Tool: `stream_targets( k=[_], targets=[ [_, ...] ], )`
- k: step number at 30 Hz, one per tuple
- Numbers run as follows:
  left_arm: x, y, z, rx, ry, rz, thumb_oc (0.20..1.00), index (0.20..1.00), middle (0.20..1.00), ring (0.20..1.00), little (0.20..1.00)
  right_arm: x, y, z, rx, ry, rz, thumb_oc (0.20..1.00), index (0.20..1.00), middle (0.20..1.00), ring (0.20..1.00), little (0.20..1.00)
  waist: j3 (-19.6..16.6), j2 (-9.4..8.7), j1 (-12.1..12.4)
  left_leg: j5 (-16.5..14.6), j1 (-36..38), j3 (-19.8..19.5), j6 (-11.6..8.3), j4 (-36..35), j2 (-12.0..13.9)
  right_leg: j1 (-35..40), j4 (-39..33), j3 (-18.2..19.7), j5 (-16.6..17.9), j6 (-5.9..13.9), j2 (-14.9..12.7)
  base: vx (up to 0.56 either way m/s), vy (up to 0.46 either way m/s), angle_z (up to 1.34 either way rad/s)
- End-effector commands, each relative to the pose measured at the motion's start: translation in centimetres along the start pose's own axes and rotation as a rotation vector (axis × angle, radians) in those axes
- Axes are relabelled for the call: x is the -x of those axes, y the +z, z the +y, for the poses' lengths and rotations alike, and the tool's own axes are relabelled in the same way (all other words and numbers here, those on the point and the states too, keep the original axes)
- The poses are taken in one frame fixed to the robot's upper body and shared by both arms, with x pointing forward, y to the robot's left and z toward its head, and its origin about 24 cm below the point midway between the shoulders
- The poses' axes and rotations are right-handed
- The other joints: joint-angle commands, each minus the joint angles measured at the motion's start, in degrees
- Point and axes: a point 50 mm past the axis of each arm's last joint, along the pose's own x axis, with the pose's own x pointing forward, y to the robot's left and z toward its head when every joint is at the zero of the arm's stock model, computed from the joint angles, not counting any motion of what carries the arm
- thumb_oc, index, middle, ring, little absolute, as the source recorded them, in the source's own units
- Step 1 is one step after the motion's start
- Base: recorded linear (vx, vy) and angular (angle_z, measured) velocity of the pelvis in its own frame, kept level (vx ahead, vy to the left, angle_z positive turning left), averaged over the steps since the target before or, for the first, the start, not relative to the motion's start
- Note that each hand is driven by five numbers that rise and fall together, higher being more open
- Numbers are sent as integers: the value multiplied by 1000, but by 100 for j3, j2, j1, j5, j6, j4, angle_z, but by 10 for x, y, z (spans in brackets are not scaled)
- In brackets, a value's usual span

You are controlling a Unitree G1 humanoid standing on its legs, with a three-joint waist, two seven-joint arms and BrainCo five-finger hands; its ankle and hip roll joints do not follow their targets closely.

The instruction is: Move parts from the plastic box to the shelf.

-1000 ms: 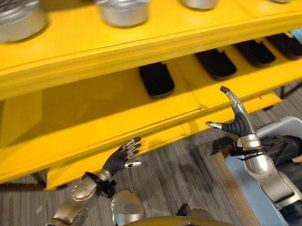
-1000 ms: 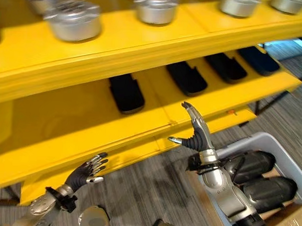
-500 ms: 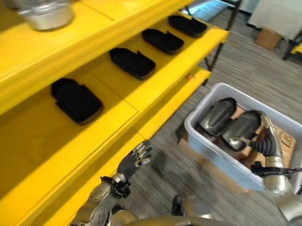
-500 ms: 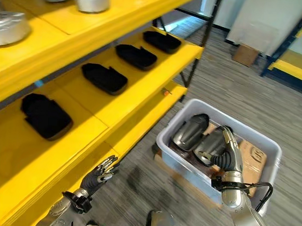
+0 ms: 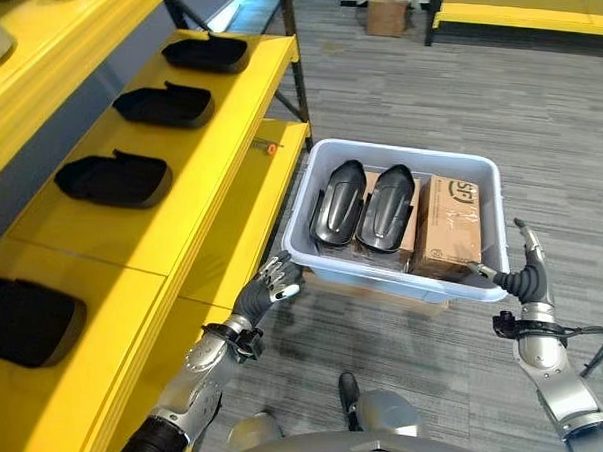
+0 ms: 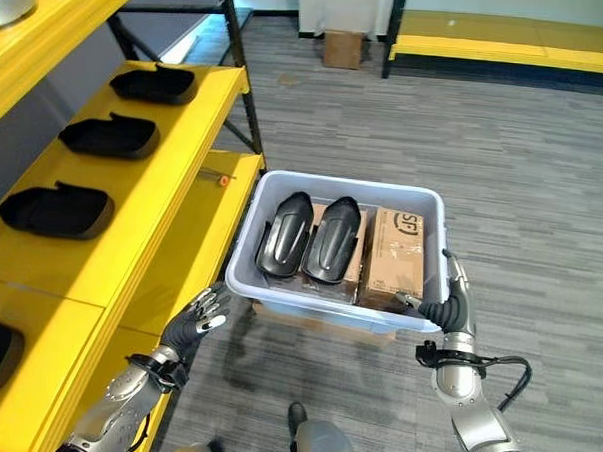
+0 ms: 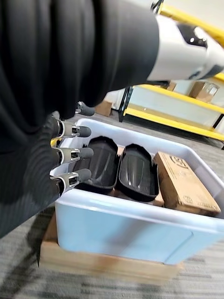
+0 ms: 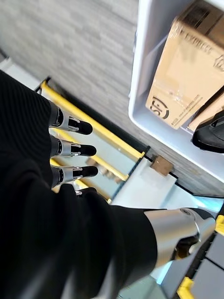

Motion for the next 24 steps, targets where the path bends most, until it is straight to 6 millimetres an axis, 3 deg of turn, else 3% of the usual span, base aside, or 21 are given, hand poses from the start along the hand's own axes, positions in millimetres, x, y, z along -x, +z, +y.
stream_targets(
  k=[1, 4, 5, 9, 15, 17, 18, 19, 22, 24],
  targets=[
    [4, 8, -3, -45, -73, -38, 1000, 1000, 1000, 1000, 1000, -12, 20, -17, -82, -116, -80, 1000, 1000, 1000, 1000, 1000, -131, 12, 222, 356, -43, 471, 7, -629, 301, -132, 177, -732, 36, 892, -525, 132, 167, 47],
    [1, 7, -7, -53, -89, -36, 1000, 1000, 1000, 1000, 1000, -11, 21, -13, -105, -92, -66, 1000, 1000, 1000, 1000, 1000, -43, 50, 332, 828, -365, 110, -123, -825, 440, 53, 192, -591, -30, 923, -575, 134, 188, 12],
    [1, 8, -7, -49, -77, -40, 1000, 1000, 1000, 1000, 1000, -13, 23, -9, -109, -69, -70, 1000, 1000, 1000, 1000, 1000, -24, 74, 375, 715, -331, -108, -64, -888, 369, 81, 308, -520, -122, 934, -603, 113, 238, -50],
    [-3, 10, -6, -120, -96, -40, 1000, 1000, 1000, 1000, 1000, -15, 25, 1, -174, -48, -31, 1000, 1000, 1000, 1000, 1000, -127, 111, 350, 504, 81, 54, 51, -1089, 236, 136, 285, -615, -18, 1043, -785, 84, 203, -82],
    [-14, 23, -7, -265, -108, -63, 1000, 1000, 1000, 1000, 1000, -13, 28, 21, -239, 21, 16, 1000, 1000, 1000, 1000, 1000, -298, 189, 284, 282, 632, 104, 209, -1510, -49, 12, 231, -621, 126, 1147, -783, 81, 110, -35],
    [-13, 23, -4, -241, -87, -58, 1000, 1000, 1000, 1000, 1000, -11, 31, 30, -279, 49, 18, 1000, 1000, 1000, 1000, 1000, -345, 169, 369, 238, 772, 329, 231, -1577, -57, 10, 216, -886, 199, 1222, -932, 87, 5, -36],
    [-10, 21, -2, -248, -63, -55, 1000, 1000, 1000, 1000, 1000, -16, 39, 41, -292, 87, 0, 1000, 1000, 1000, 1000, 1000, -340, 171, 561, 237, 844, 640, 222, -1553, 3, 45, 268, -1420, 268, 1300, -1190, 82, -30, -100],
    [-9, 22, 0, -251, -57, -54, 1000, 1000, 1000, 1000, 1000, -20, 43, 47, -299, 101, -5, 1000, 1000, 1000, 1000, 1000, -325, 168, 658, 221, 886, 758, 231, -1554, 18, 65, 274, -1602, 282, 1322, -1261, 99, -49, -166],
    [-7, 18, -5, -334, -128, -32, 1000, 1000, 1000, 1000, 1000, -24, 50, 58, -313, 106, -11, 1000, 1000, 1000, 1000, 1000, -289, 100, 785, 90, 882, 737, 320, -1366, 13, 172, 343, -1596, 108, 1216, -1133, 125, 19, -83],
    [-18, 20, -15, -328, -175, -13, 1000, 1000, 1000, 1000, 1000, -35, 58, 51, -302, 67, -31, 1000, 1000, 1000, 1000, 1000, -252, 86, 762, 1, 837, 726, 428, -1193, 30, -46, 1127, -1692, -98, 1172, -1062, 93, 202, 8]
  ],
)
